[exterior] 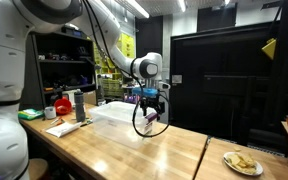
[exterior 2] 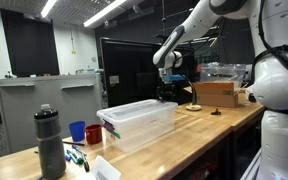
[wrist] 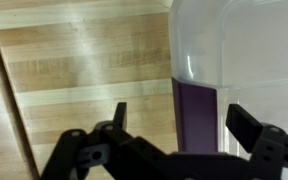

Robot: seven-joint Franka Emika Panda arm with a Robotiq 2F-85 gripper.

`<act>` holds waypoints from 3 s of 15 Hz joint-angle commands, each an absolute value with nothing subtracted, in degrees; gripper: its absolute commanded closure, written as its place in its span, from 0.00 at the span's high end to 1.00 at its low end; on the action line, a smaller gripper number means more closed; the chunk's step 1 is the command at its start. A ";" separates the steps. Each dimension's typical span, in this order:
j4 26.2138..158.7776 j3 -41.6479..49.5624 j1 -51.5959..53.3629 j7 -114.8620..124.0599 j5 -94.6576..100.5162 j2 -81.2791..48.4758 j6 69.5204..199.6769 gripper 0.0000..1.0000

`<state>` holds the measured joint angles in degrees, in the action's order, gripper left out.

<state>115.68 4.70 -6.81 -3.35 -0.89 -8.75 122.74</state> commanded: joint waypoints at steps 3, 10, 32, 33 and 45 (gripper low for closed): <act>117.26 4.78 -6.25 -4.07 -0.31 -7.47 123.42 1.00; 116.28 4.68 -6.52 -5.64 -1.56 -8.23 122.99 1.00; 109.47 4.74 -8.44 -10.51 -6.64 -12.57 120.49 0.34; 109.24 4.76 -8.54 -10.67 -6.95 -12.65 120.34 0.27; 109.73 3.24 -10.53 -22.14 -18.62 -9.99 106.15 0.12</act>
